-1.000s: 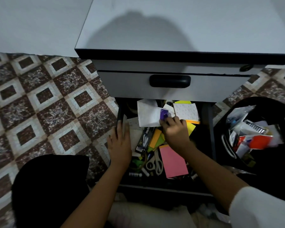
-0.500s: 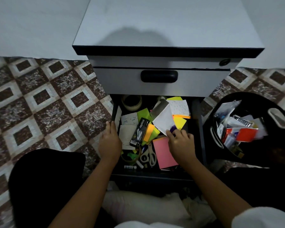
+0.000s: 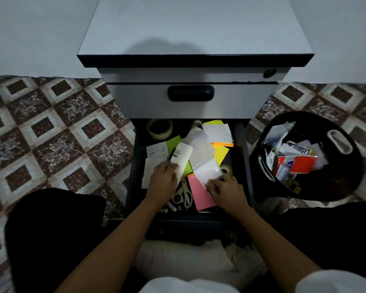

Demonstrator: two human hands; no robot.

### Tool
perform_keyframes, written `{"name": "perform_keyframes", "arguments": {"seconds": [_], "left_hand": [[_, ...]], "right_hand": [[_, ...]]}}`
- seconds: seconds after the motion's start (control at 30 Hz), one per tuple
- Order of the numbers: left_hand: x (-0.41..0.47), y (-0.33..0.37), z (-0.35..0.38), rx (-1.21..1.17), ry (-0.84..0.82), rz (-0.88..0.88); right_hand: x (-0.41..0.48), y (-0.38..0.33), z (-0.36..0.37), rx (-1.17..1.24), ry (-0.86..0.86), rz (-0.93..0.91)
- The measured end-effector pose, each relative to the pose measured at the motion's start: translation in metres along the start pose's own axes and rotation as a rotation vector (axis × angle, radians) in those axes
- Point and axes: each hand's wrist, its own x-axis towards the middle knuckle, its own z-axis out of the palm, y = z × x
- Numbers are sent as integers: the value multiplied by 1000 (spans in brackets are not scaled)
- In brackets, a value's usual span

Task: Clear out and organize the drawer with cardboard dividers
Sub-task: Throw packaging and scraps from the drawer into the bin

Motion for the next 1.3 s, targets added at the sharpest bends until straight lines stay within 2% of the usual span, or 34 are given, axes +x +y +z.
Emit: {"name": "perform_keyframes", "arguments": {"seconds": [0.07, 0.13, 0.2, 0.3, 0.4, 0.53, 0.7, 0.77, 0.97, 1.17, 1.3], "left_hand": [[8, -2, -5, 15, 47, -120], [18, -3, -8, -71, -28, -292], [27, -3, -7, -190, -127, -376], [32, 0, -4, -245, -166, -419], [35, -1, 1, -230, -174, -419], [37, 3, 3, -241, -183, -432], [35, 5, -1, -384, -118, -445], [32, 8, -5, -462, -68, -452], [27, 23, -27, -734, 3, -423], [21, 32, -38, -909, 66, -412], [11, 40, -37, -1022, 0, -392]], "right_hand": [[7, -5, -2, 137, 150, -22], [19, -4, -3, 191, 233, -45], [32, -8, -9, 218, 193, -23], [49, -8, -10, 208, 42, -17], [58, -9, -9, 181, -8, -28], [54, -2, -8, 193, 35, -43], [41, 15, -27, 387, 280, -15], [34, 18, -45, 538, 310, 2], [21, 6, -87, 848, 196, 47], [21, 0, -71, 886, 118, 133], [18, -7, -61, 925, 61, 125]]}}
